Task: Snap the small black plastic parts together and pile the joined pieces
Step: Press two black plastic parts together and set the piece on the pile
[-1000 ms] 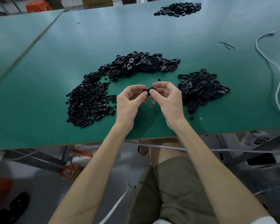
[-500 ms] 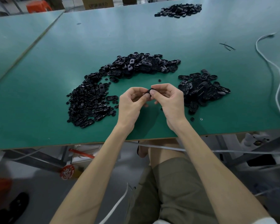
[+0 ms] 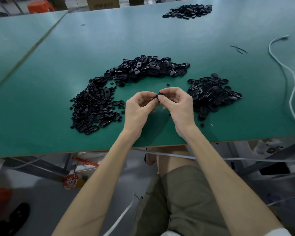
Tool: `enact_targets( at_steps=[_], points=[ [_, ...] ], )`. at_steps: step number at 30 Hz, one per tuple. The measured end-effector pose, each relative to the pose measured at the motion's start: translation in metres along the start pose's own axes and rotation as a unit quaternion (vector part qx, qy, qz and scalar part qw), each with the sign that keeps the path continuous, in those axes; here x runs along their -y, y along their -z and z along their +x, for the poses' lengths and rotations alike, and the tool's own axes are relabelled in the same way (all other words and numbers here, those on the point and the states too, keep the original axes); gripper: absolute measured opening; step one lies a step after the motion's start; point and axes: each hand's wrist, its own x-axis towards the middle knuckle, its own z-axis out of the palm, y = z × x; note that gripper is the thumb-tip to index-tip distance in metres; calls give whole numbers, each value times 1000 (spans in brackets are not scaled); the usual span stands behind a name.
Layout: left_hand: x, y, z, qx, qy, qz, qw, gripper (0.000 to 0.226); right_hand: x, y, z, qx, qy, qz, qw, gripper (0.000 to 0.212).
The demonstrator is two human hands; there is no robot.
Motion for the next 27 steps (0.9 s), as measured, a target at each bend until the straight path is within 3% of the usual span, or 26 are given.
enact_targets(
  at_steps=[20, 27],
  points=[
    [-1, -4, 0, -48, 12, 55, 997, 14, 4, -3, -1, 24, -8, -11, 1000, 14],
    [-2, 0, -2, -23, 0, 5, 1000, 14, 2, 0, -1, -12, -9, -10, 1000, 12]
  ],
)
